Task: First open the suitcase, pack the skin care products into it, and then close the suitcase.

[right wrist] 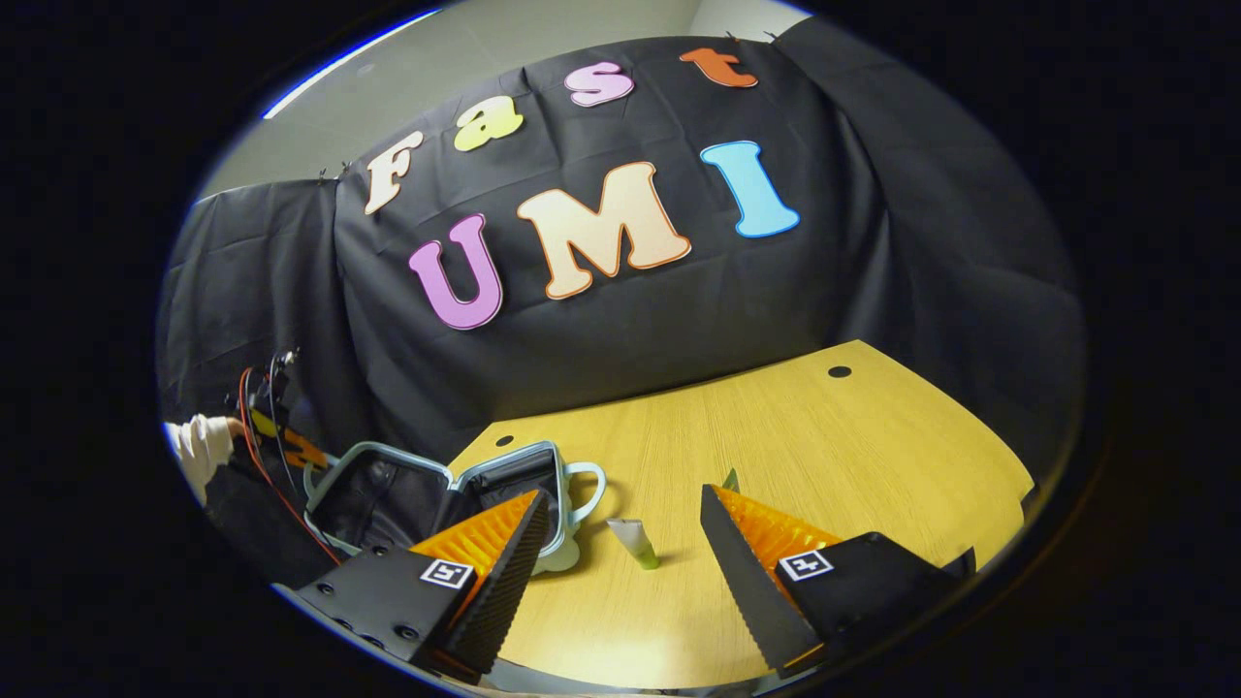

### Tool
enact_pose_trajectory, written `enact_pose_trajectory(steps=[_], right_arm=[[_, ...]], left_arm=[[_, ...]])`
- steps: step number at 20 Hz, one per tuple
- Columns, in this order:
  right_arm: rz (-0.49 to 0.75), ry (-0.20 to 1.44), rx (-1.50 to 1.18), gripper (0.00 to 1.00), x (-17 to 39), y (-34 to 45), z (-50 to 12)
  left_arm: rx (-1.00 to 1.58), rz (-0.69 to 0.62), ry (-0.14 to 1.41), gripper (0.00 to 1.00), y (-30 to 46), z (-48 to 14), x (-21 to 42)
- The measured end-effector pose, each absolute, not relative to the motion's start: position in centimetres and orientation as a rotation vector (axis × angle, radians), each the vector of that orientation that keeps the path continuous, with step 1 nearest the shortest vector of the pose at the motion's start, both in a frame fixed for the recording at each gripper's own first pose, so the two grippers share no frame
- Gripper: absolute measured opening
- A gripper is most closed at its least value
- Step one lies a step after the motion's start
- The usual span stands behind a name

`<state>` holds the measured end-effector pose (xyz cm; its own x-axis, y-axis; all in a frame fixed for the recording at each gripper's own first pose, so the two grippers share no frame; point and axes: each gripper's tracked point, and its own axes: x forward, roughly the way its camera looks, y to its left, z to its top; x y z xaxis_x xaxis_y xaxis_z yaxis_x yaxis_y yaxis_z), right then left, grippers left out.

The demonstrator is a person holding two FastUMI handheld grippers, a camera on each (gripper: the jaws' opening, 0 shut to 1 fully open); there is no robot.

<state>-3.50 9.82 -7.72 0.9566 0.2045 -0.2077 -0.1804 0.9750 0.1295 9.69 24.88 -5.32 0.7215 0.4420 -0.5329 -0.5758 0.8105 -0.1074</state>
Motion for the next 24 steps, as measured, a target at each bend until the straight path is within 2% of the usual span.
enact_pose_trajectory(steps=[9,19,23,24], right_arm=[[0.156,0.22,0.082,0.98,-3.4,10.3,-7.2],[0.161,0.233,0.005,0.98,-3.6,11.6,-7.9],[0.171,0.238,0.008,0.98,-3.2,11.5,-8.4],[0.173,0.237,0.012,0.98,-3.0,11.4,-8.4]], left_arm=[[-0.362,0.582,0.595,0.0,26.8,-11.5,10.4],[-0.394,0.592,0.623,0.03,27.9,-14.0,10.8],[-0.41,0.634,0.623,0.25,28.4,-14.3,9.5],[-0.417,0.647,0.603,0.37,28.5,-14.1,9.4]])
